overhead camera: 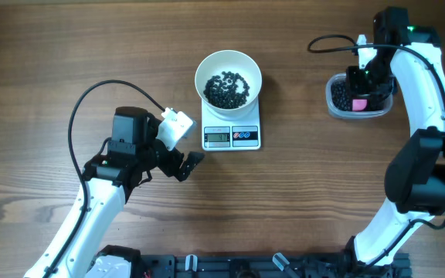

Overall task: Scoop item into bowl and weigh 150g on scale
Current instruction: 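Dip the pink scoop into the black beans and lift it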

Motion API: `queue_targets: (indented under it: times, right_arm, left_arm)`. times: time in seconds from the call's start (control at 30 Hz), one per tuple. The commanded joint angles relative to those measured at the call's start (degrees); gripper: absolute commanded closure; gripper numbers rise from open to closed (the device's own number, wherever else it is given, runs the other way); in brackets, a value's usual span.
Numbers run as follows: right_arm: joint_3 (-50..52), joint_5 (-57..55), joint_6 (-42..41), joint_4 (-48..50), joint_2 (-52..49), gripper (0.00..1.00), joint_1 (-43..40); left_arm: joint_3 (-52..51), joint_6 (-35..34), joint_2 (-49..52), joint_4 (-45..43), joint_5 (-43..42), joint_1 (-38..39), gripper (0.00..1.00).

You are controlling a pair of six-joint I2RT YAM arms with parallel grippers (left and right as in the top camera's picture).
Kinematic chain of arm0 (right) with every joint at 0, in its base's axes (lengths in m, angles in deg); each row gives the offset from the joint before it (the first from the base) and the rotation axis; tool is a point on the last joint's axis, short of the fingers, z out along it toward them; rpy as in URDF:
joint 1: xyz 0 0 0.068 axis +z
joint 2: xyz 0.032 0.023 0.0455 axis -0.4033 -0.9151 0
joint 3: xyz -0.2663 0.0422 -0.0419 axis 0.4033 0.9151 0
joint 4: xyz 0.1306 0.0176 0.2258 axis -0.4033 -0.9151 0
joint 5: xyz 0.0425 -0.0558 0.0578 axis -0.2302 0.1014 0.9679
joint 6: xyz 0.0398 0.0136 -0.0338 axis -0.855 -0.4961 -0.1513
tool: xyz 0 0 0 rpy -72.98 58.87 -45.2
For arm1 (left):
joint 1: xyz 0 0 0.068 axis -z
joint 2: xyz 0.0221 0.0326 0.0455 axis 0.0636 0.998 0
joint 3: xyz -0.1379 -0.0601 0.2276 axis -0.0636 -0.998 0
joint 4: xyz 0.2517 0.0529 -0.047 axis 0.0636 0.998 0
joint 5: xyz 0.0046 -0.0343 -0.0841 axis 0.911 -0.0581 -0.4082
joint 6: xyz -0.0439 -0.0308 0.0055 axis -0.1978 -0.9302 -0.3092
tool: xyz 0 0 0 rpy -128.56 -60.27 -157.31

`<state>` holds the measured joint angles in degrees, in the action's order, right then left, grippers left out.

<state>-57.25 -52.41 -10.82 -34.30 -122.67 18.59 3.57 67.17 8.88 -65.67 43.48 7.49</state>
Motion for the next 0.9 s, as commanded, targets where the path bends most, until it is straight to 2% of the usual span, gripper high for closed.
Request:
queue_targets:
  times: [0.0,0.43,0.87]
  right_arm:
    - [-0.37,10.14,1.68,-0.63,-1.75,0.96,-0.74]
    - [-0.44,34.95,10.58,-2.54,-1.75,0.96,-14.32]
    - [-0.44,41.53,12.50,-6.64,-1.75,0.96,-24.24]
  left_arm:
    - [-0.37,-0.33,0.07,-0.15,-0.87,-0.22,0.00]
    - [-0.37,-0.33,0.07,-0.15,-0.87,-0.22,0.00]
    - [-0.37,-0.33,0.07,-0.13,-0.87,-0.22,0.00]
